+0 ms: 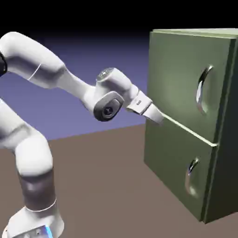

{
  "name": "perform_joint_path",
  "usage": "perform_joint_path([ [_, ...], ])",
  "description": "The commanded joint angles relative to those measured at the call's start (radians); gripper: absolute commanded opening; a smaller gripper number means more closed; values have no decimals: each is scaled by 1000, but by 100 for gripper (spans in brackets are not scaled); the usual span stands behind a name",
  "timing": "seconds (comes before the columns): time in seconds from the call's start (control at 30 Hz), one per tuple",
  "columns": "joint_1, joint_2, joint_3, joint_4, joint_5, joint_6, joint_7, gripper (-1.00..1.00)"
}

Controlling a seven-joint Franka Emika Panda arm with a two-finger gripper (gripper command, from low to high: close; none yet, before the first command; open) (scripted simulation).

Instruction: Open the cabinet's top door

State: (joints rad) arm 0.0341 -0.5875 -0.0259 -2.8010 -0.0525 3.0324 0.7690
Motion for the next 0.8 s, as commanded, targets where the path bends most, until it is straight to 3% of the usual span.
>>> perform_joint_path([
  [0.0, 18, -15, -22, 7, -44, -4, 23, 0],
  [0.77, 441, -349, -516, 180, -1044, -92, 556, 0],
])
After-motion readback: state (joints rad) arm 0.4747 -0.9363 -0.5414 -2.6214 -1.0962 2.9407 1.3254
